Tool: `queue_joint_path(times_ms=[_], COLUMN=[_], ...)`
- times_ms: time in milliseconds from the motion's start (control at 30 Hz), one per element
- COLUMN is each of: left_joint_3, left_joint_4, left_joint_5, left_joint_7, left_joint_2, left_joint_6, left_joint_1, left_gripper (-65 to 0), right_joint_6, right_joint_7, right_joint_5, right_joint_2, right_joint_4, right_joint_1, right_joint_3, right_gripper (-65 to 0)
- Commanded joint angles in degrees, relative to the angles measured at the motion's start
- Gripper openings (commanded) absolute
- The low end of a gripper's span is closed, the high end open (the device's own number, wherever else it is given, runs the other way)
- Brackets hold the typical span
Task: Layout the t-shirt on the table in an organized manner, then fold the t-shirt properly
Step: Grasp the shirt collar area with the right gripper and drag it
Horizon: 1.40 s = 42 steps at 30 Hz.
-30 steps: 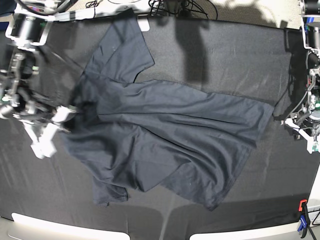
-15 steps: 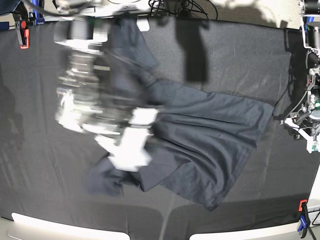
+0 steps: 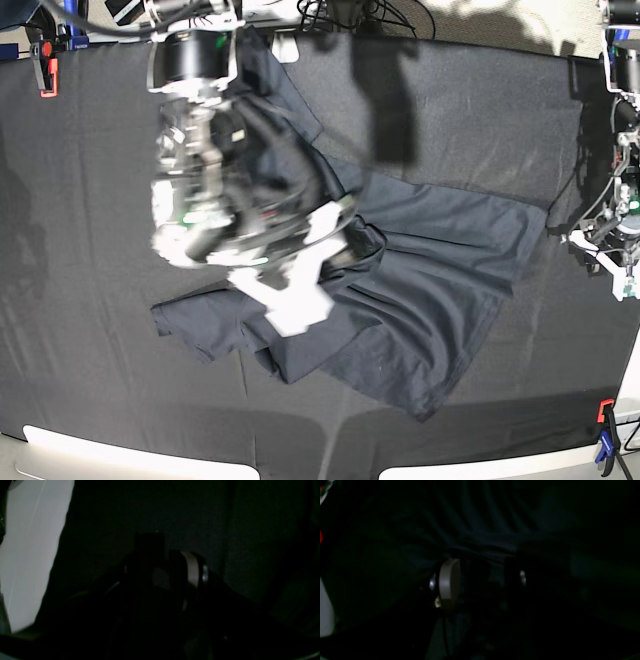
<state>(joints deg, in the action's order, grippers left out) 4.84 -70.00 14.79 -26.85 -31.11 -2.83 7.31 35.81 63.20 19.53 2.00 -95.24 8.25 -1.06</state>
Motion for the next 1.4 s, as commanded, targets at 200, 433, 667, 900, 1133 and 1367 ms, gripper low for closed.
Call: queue_joint_path(times_ms=[200, 433, 667, 900, 1133, 1367], left_joint_3=[0.46, 0.46, 0.46, 0.46, 0.46, 0.46], left_joint_4=[-0.98, -0.98, -0.98, -0.98, -0.98, -0.98], left_joint_5=[-0.17, -0.17, -0.17, -0.17, -0.17, -0.17], left_joint_7=[1.57, 1.64, 2.34, 2.86, 2.89, 2.89], left_joint_2=[-1.14, -1.11, -1.14, -1.11, -1.11, -1.14], left_joint_6=[0.22, 0.22, 0.22, 0.22, 0.22, 0.22], left_joint_1=[1.25, 1.25, 1.25, 1.25, 1.25, 1.25], left_gripper=[-41.4, -41.4, -41.4, -41.4, -41.4, -41.5], right_joint_6=[-2.69, -6.1, -10.29, -10.12, -10.1, -10.19], right_joint_7=[1.42, 1.4, -1.01, -6.25, -7.87, -10.19], right_joint_5=[1.38, -3.08, -3.06, 1.97, 1.81, 0.31], right_joint_2=[-0.42, -0.42, -0.39, 1.81, 6.64, 7.0], right_joint_4=[-1.03, -2.73, -3.54, -3.52, -3.39, 2.58], right_joint_1=[0.37, -3.61, -8.13, -8.28, -8.28, -7.74], right_joint_3=[-0.33, -0.48, -3.43, -10.08, -10.29, -10.29], right_gripper=[-36.8, -36.8, -36.8, -36.8, -36.8, -36.9])
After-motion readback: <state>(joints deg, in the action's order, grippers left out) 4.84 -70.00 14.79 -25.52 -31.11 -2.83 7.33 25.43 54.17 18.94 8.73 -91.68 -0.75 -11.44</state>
